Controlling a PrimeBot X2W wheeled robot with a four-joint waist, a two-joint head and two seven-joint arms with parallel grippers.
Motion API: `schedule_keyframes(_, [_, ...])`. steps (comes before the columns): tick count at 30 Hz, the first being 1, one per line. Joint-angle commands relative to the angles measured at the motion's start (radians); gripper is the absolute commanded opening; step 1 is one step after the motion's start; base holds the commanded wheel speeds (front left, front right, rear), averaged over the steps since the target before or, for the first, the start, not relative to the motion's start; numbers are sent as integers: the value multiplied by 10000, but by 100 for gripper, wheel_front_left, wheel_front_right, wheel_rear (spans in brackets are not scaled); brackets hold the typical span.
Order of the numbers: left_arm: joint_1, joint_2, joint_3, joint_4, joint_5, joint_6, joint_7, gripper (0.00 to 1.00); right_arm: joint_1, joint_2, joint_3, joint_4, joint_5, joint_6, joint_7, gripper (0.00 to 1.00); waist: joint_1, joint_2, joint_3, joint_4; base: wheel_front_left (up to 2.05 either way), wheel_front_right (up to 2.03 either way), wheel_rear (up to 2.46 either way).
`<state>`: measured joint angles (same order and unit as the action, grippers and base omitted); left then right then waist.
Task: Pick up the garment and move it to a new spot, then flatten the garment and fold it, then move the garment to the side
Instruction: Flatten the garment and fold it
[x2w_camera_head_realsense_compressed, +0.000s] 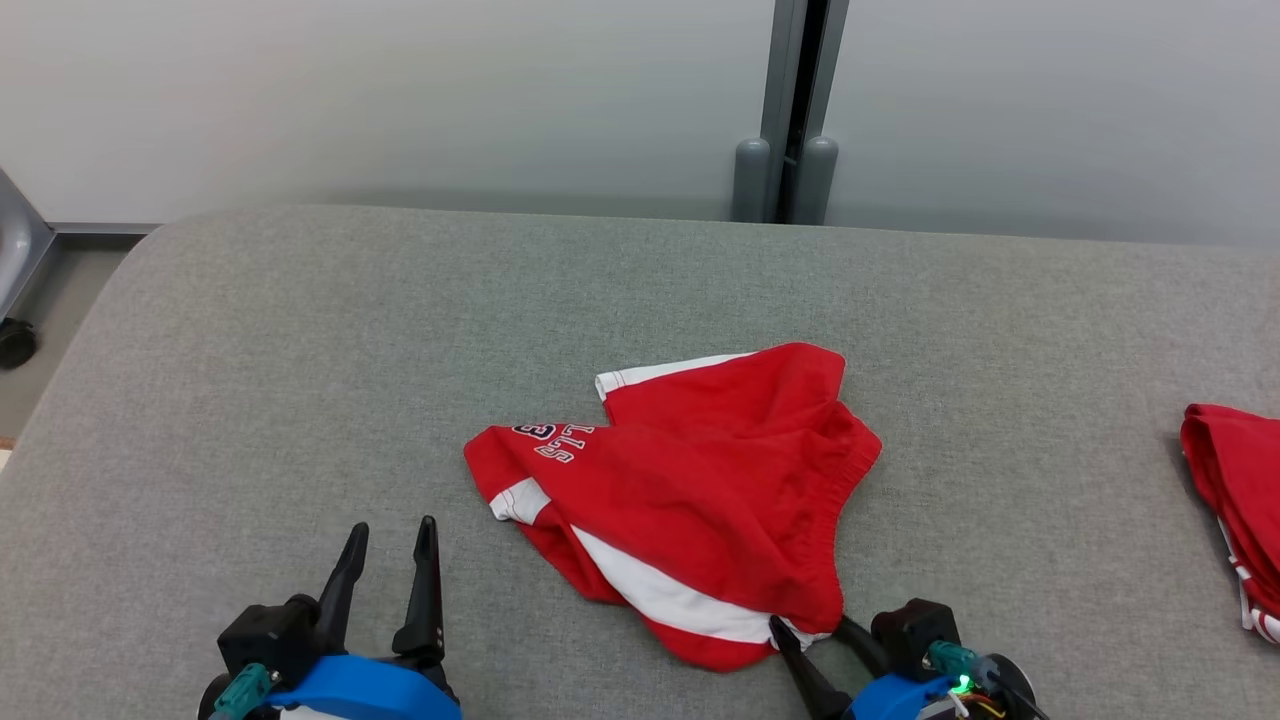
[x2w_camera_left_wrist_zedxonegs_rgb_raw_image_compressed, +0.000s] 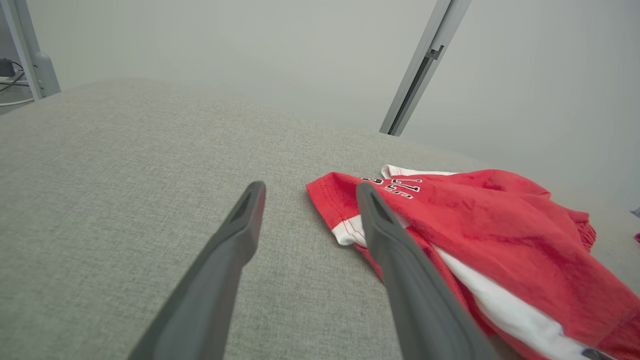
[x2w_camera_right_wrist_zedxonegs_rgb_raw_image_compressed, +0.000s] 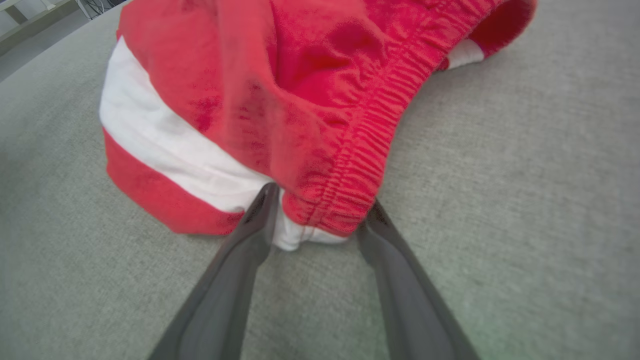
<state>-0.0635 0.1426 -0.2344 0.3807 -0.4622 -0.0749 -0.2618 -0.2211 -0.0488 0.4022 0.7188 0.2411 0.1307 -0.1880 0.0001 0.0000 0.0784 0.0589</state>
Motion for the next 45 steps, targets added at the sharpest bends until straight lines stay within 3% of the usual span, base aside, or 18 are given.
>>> schedule_keyframes(1, [-102,-38,66,37,50,-37,-44,100,-90,-32,88,94,98,1,-59,39,-1,0,0,8,0,0,0])
schedule_keyframes(4, [-44,-21,-66,270,-17,-126,52,100,-196,-33,125,111,164,1,-281,1,-1,0,-15,-19,0,0,0])
schedule_keyframes(13, [-492,-146,-718,1047,-525,-424,1014,100,-141,-33,-406,-591,-139,1,-577,0,-1,0,51,-321,0,0,0])
schedule_keyframes(20, [-1133,-568,-922,1822,-2191,-574,1907,100,-62,-33,-523,-891,-362,1,-413,0,-1,0,139,-496,0,0,0])
schedule_keyframes(27, [-1691,-514,-1553,1914,-3699,-562,2488,100,-38,-33,-644,-1059,-523,1,-337,0,-1,0,268,-624,0,0,0])
schedule_keyframes(45, [-2968,-478,-1354,3520,-6238,-566,2438,100,-259,-31,-1102,-1212,-910,1,-443,0,-1,0,671,-1162,0,0,0])
